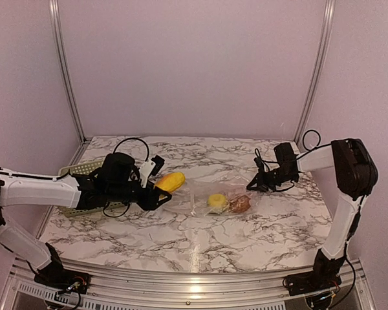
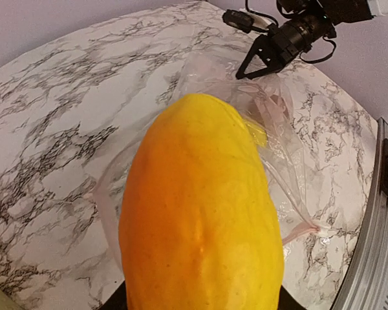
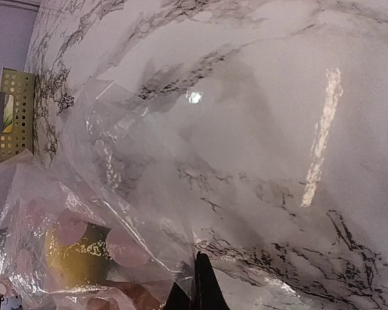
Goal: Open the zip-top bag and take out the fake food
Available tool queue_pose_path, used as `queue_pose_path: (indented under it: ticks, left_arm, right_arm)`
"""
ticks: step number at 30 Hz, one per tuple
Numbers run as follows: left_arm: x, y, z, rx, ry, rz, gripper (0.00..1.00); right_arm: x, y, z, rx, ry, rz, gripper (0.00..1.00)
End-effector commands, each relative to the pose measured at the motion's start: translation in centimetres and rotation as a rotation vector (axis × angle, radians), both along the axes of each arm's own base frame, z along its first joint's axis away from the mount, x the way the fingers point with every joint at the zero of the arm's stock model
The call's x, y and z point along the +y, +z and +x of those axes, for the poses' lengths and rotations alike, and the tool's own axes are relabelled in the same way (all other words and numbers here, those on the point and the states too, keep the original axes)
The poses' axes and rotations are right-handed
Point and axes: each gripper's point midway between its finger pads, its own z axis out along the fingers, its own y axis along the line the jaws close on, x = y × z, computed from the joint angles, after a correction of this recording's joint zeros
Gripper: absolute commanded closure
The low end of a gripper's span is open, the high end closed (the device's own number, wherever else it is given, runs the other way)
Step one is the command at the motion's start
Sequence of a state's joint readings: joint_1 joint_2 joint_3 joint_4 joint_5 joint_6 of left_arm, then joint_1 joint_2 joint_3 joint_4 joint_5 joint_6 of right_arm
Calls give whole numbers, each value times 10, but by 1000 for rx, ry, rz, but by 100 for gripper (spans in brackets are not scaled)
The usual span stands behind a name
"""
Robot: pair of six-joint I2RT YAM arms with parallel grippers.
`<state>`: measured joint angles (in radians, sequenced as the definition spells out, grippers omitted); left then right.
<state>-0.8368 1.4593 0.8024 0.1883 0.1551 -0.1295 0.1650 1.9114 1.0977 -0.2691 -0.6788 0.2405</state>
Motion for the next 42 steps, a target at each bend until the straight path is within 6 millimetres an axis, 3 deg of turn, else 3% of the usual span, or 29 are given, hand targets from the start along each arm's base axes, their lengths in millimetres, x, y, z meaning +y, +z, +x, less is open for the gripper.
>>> queue_pose_path:
  ticks: [1, 7, 11, 15, 18, 22, 26, 28, 31, 34, 38, 42]
  left_arm:
    - [66, -18, 7, 153, 267, 9, 68]
    - [139, 2, 23, 191, 576, -130, 66]
    - [206, -12, 26, 301, 858, -138, 64]
    - [257, -25, 20, 397, 1076, -153, 62]
    - [288, -30, 14, 449, 1218, -155, 61]
    - [314, -40, 11, 508, 1329, -120, 57]
    - [321, -47, 14, 548, 1349, -81, 35]
    - [320, -41, 22, 525, 1326, -86, 27]
    - [313, -20, 40, 459, 1258, -120, 17]
    - [303, 7, 57, 382, 1179, -174, 2]
    - [289, 34, 70, 318, 1069, -208, 1]
    - [287, 50, 71, 254, 1060, -300, 1]
  right_arm:
    - [-14, 12, 16, -68, -66, -15, 100]
    - [-12, 14, 15, -70, -70, 8, 100]
    - [-11, 14, 14, -69, -70, 17, 100]
    - [-10, 14, 13, -68, -69, 23, 100]
    - [-10, 13, 13, -67, -68, 26, 100]
    - [-9, 14, 12, -68, -67, 32, 100]
    - [-9, 14, 11, -68, -64, 35, 100]
    - [-8, 14, 11, -68, -62, 37, 100]
    - [-7, 15, 10, -69, -58, 45, 100]
    - [-6, 15, 10, -70, -53, 49, 100]
    - [-5, 16, 12, -73, -50, 51, 100]
    - [-5, 17, 12, -73, -49, 54, 100]
